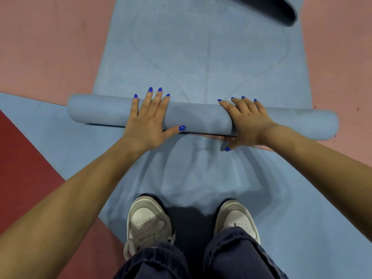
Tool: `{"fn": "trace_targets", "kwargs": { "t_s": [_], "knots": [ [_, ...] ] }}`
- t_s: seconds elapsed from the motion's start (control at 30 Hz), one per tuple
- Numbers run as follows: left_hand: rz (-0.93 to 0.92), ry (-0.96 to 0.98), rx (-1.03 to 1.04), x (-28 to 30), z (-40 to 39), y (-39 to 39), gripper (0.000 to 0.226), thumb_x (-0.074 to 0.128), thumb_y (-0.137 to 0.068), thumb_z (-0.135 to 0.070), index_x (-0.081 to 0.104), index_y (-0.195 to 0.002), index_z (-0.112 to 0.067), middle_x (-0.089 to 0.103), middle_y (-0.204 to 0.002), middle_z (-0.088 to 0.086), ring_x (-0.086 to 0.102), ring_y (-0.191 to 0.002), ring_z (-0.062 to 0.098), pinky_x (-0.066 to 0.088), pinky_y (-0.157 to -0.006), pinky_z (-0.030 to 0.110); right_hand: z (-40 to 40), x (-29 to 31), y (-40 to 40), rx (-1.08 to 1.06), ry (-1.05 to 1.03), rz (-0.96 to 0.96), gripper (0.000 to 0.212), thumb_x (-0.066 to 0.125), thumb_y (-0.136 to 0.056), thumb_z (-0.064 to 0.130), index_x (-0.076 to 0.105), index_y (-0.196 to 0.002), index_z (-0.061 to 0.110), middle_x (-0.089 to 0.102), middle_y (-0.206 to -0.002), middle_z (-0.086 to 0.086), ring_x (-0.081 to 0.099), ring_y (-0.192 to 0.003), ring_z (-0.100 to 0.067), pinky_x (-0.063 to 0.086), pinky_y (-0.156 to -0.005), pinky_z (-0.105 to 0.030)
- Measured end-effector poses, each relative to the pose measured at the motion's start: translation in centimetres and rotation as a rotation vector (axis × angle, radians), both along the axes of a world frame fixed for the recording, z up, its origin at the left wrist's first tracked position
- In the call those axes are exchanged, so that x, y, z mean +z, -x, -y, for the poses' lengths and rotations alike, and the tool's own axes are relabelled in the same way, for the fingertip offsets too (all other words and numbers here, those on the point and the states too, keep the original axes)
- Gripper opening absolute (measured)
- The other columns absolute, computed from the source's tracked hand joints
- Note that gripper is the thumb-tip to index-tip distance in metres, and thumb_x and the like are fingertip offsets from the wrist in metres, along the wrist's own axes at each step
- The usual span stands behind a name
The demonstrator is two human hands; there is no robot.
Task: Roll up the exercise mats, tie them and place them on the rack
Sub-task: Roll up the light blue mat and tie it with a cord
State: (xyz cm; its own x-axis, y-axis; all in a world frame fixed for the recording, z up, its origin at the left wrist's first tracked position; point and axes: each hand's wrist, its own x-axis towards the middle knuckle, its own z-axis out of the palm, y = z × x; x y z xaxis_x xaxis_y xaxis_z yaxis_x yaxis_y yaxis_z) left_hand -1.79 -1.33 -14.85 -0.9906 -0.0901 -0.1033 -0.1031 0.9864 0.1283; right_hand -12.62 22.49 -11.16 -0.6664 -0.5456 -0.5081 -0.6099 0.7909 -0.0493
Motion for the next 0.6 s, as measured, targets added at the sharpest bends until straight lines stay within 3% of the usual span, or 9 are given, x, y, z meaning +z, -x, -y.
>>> {"fn": "trace_targets", "kwargs": {
  "t_s": [0.2,0.3,0.4,0.47,0.6],
  "knots": [
    [0.262,0.052,-0.042,1.2,1.2,2.7,0.124,0.047,-0.065,-0.083,-0.017,-0.151,-0.020,-0.001,-0.160,0.007,-0.006,-0.148,0.027,-0.012,-0.115,0.050,2.3,1.3,2.0,0.038,-0.382,-0.037,0.135,0.063,-0.055,0.082,-0.018,-0.149,0.030,-0.019,-0.157,-0.011,-0.028,-0.141,-0.030,-0.015,-0.103,-0.067],
    [0.293,0.060,-0.048,1.2,1.5,3.2,0.126,0.059,-0.067,-0.076,-0.018,-0.150,-0.021,0.002,-0.159,0.011,-0.004,-0.147,0.029,-0.012,-0.114,0.050,2.6,1.4,1.4,0.059,-0.390,-0.171,0.127,0.060,-0.065,0.079,-0.016,-0.150,0.022,-0.002,-0.158,-0.014,-0.011,-0.145,-0.031,-0.008,-0.106,-0.067],
    [0.289,0.073,-0.045,1.3,1.5,3.7,0.125,0.070,-0.067,-0.067,-0.008,-0.152,-0.020,0.015,-0.152,0.012,0.003,-0.146,0.031,-0.010,-0.115,0.051,2.5,0.6,-0.9,-0.016,-0.160,-0.237,0.115,0.061,-0.075,0.066,-0.013,-0.151,0.021,0.024,-0.144,-0.013,0.022,-0.136,-0.032,0.007,-0.112,-0.062],
    [0.292,0.080,-0.038,1.2,1.4,3.8,0.122,0.074,-0.068,-0.060,-0.005,-0.152,-0.020,0.018,-0.150,0.012,0.007,-0.144,0.032,-0.008,-0.116,0.050,2.3,-0.4,-1.9,-0.041,-0.045,-0.268,0.108,0.062,-0.080,0.054,-0.014,-0.150,0.022,0.026,-0.140,-0.017,0.026,-0.132,-0.034,0.013,-0.112,-0.059],
    [0.280,0.045,0.008,1.5,1.4,4.4,0.125,0.075,-0.072,-0.053,-0.017,-0.151,-0.020,0.014,-0.153,0.012,0.006,-0.145,0.033,-0.002,-0.117,0.048,2.6,-0.8,-0.5,-0.049,-0.146,-0.202,0.118,0.071,-0.077,0.042,-0.022,-0.148,0.024,0.022,-0.143,-0.017,0.020,-0.135,-0.035,0.013,-0.111,-0.061]
  ]
}}
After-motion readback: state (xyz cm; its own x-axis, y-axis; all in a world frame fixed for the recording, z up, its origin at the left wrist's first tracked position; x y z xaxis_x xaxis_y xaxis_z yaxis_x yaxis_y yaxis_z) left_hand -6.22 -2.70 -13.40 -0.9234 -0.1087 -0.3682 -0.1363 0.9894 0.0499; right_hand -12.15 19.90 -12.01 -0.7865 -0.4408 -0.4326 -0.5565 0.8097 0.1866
